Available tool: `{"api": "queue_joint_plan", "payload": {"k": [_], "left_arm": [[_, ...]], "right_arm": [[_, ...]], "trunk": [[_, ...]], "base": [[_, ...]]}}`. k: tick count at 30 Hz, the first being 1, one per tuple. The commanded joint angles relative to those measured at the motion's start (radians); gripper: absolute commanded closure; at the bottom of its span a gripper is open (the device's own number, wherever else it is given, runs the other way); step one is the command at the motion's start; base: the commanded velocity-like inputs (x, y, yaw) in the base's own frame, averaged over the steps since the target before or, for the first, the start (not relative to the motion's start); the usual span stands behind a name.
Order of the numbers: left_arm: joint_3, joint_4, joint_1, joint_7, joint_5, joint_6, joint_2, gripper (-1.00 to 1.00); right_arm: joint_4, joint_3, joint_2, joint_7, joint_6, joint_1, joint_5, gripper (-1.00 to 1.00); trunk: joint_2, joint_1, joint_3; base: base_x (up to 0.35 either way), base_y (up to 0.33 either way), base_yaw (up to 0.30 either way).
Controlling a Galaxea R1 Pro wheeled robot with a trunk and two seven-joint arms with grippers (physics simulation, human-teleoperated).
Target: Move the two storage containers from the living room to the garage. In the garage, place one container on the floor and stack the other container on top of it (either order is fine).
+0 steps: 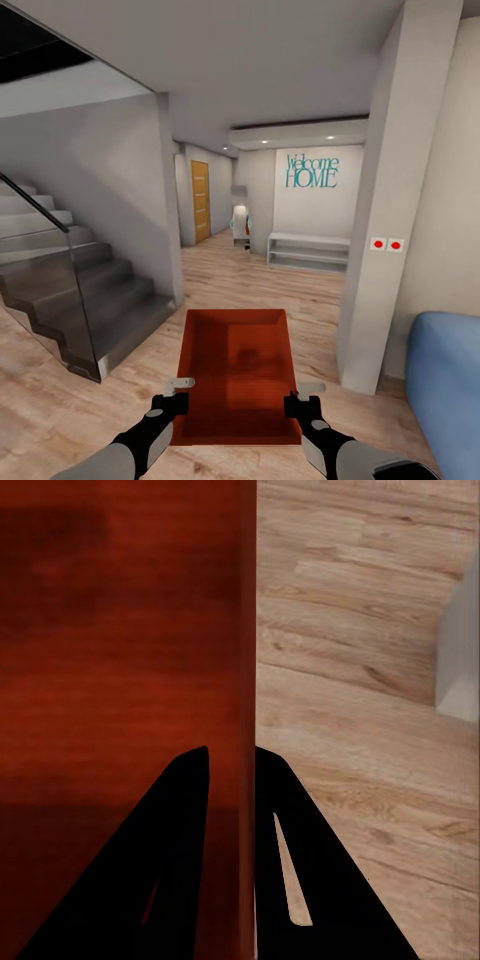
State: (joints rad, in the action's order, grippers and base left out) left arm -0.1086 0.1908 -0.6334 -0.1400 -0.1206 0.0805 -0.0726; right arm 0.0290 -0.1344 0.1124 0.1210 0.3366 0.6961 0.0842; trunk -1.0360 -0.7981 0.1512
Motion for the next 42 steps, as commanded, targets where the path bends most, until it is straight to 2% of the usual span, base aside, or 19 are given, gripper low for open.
{"api": "queue_joint_plan", "payload": {"k": [1, 42], "left_arm": [[0.009, -0.002, -0.001, -0.018, -0.007, 0.004, 0.031, 1.00], [0.009, -0.002, 0.000, -0.018, -0.007, 0.004, 0.037, 1.00]], "right_arm": [[0.002, 0.009, 0.000, 0.006, 0.010, 0.002, 0.031, 1.00], [0.002, 0.009, 0.000, 0.005, 0.010, 0.002, 0.031, 1.00]], "trunk": [[-0.001, -0.001, 0.001], [-0.001, -0.001, 0.001]], "base": [[0.321, 0.000, 0.000], [0.321, 0.000, -0.015]]}}
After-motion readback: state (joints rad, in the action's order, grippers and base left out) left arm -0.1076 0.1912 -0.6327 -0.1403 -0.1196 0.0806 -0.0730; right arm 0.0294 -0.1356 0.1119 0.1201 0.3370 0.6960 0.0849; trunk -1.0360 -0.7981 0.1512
